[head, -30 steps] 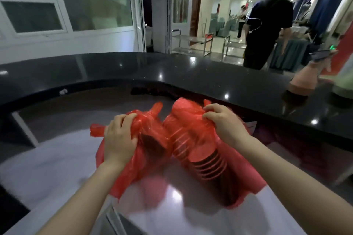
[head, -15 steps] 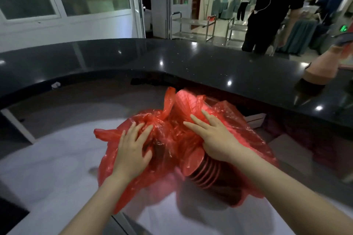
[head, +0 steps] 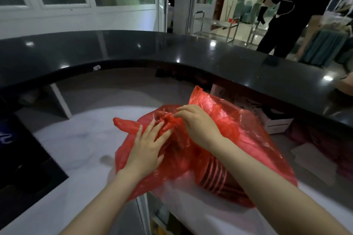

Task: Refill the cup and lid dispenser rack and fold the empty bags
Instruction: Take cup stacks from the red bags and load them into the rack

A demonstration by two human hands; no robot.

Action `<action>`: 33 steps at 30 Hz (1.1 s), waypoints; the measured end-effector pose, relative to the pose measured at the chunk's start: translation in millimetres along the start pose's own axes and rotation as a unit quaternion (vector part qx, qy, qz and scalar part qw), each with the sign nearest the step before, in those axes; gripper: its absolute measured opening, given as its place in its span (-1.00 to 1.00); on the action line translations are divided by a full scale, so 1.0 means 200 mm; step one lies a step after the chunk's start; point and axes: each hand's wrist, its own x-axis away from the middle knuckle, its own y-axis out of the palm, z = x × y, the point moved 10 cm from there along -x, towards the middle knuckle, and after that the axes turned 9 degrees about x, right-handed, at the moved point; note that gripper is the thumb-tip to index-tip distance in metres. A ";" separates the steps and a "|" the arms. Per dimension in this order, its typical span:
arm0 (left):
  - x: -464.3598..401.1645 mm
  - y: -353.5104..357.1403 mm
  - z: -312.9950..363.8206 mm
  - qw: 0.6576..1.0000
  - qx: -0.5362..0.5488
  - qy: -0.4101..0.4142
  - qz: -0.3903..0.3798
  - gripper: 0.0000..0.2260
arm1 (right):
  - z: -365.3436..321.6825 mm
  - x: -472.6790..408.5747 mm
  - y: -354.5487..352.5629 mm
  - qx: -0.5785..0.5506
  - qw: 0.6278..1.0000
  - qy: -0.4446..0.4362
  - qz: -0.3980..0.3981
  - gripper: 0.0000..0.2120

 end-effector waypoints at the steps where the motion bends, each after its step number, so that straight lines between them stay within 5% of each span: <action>1: 0.01 -0.01 -0.01 1.000 -0.003 0.003 -0.002 -0.25 | -0.02 -0.04 0.05 0.012 1.000 -0.007 -0.020 -0.67; 5: 0.06 -0.06 -0.06 1.000 -0.015 0.006 0.006 -0.31 | -0.07 -0.15 0.21 0.064 0.989 -0.039 -0.127 -0.58; 9: 0.13 -0.15 -0.16 0.999 0.016 -0.012 0.050 -0.42 | -0.09 -0.21 0.28 0.074 0.982 -0.026 -0.169 -0.73; 17: 0.20 -0.25 -0.32 0.997 -0.003 -0.010 0.080 -0.36 | -0.04 -0.29 0.25 0.025 0.991 0.054 -0.122 -0.79; 24: 0.19 -0.35 -0.47 0.996 -0.030 -0.024 0.077 -0.56 | 0.08 -0.25 0.21 0.078 0.986 0.128 -0.074 -0.71; 28: 0.24 -0.37 -0.74 0.987 -0.012 -0.142 0.071 -0.60 | 0.28 -0.23 0.10 0.089 0.972 0.212 -0.042 -0.65; 33: 0.16 -0.31 -0.66 0.979 0.067 -0.188 0.048 -0.65 | 0.04 -0.29 0.09 0.019 0.998 0.058 -0.028 -0.37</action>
